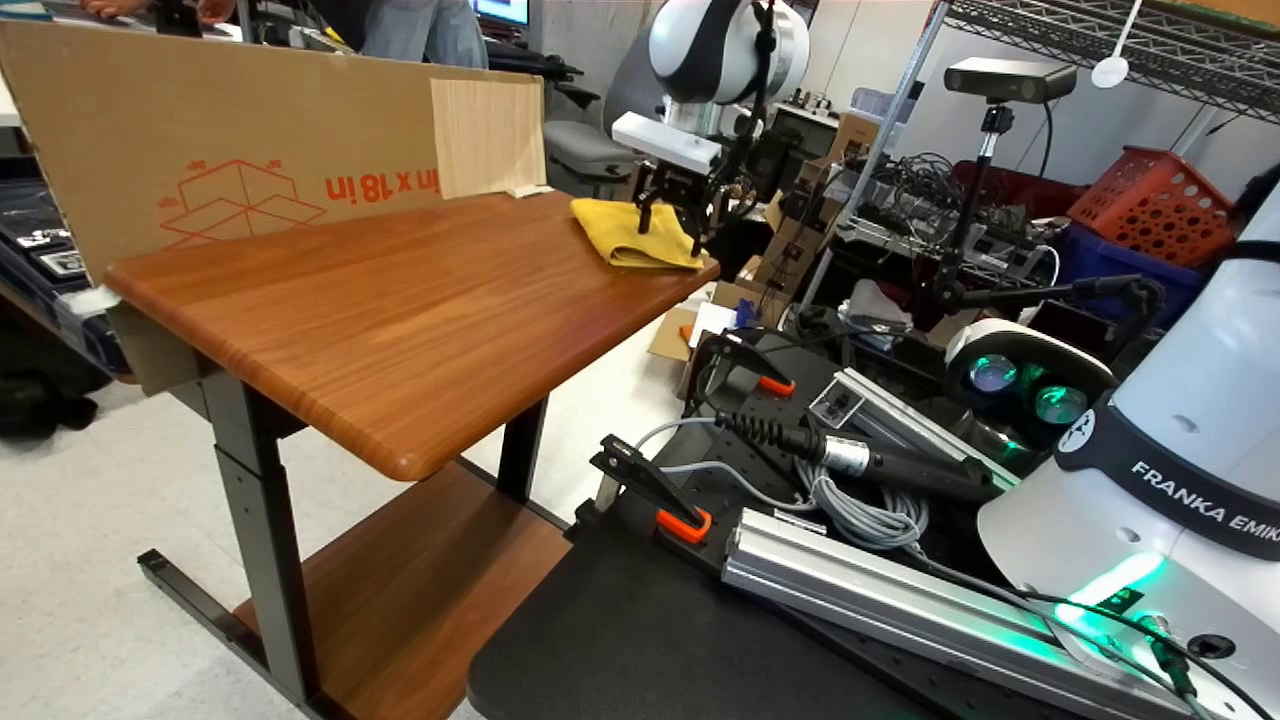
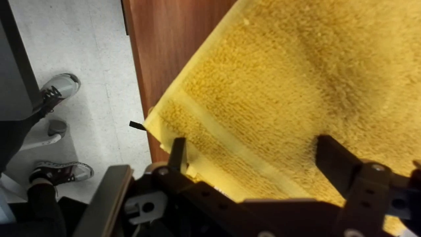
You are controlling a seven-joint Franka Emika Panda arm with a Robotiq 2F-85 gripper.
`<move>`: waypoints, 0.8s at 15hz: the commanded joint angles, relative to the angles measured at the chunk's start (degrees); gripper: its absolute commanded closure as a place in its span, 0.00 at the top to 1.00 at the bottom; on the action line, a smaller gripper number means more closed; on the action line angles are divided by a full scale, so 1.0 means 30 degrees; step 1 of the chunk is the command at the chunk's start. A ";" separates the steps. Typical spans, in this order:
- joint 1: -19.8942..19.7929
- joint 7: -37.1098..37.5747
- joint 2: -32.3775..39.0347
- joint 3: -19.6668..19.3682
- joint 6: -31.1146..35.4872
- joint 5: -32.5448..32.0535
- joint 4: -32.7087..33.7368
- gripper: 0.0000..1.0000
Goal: Use the towel to wipe the desk
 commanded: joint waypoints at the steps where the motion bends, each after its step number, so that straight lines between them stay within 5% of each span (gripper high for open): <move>1: 0.0526 -0.0441 -0.0304 0.0356 0.0941 0.0328 -0.0824 1.00; 4: 0.1931 -0.0420 -0.0099 0.1011 0.1994 0.0035 -0.0720 1.00; 8: 0.4392 0.1484 0.1593 0.1221 0.1416 -0.0127 0.2148 1.00; 12: 0.5019 0.2602 0.2974 0.0733 0.0970 -0.0306 0.4285 1.00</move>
